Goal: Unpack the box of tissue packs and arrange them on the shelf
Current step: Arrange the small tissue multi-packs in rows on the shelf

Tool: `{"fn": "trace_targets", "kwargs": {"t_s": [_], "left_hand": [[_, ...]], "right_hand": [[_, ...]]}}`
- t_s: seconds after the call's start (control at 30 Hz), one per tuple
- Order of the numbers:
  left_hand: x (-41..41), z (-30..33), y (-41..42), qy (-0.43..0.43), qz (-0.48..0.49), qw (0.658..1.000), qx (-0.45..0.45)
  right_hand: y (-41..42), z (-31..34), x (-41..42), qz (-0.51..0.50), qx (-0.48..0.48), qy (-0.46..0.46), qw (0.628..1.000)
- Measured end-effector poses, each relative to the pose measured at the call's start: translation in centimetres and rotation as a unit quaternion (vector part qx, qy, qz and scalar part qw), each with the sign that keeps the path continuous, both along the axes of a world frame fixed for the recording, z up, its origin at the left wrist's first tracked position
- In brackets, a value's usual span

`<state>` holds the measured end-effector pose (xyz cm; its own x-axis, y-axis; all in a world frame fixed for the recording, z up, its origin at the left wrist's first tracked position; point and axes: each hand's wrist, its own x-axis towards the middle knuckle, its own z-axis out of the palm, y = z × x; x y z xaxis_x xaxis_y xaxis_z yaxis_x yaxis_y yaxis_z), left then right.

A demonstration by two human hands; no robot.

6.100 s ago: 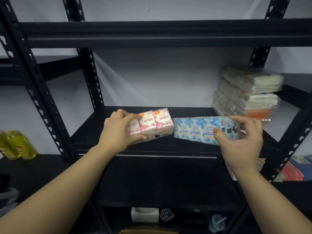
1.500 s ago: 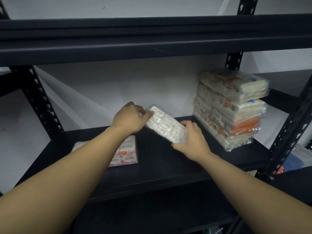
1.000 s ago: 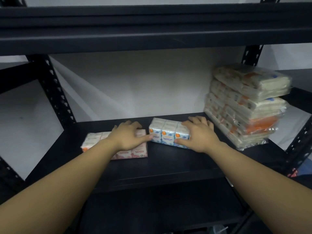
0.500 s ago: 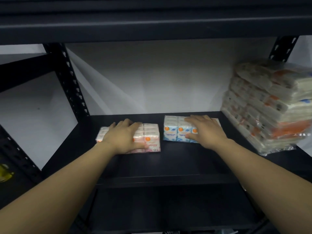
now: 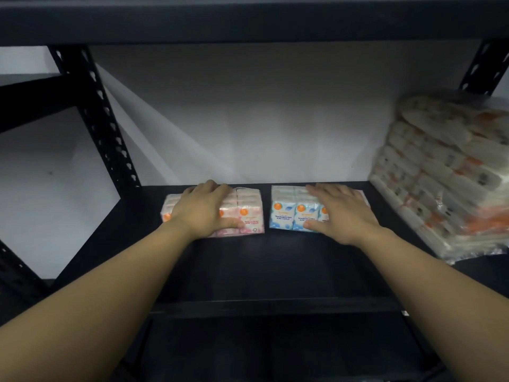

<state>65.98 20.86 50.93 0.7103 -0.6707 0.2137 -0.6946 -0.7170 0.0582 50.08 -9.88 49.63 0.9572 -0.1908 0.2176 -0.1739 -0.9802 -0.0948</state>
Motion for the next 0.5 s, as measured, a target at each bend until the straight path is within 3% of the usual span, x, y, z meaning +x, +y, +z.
{"fn": "trace_targets", "kwargs": {"t_s": [0.4, 0.5], "left_hand": [[6.4, 0.3, -4.2, -0.079, 0.004, 0.997, -0.008], [7.2, -0.1, -5.5, -0.067, 0.014, 0.997, -0.047]], "right_hand": [[-0.4, -0.2, 0.7, 0.001, -0.006, -0.028, 1.0], [-0.4, -0.3, 0.9, 0.003, -0.008, -0.032, 0.999]]}}
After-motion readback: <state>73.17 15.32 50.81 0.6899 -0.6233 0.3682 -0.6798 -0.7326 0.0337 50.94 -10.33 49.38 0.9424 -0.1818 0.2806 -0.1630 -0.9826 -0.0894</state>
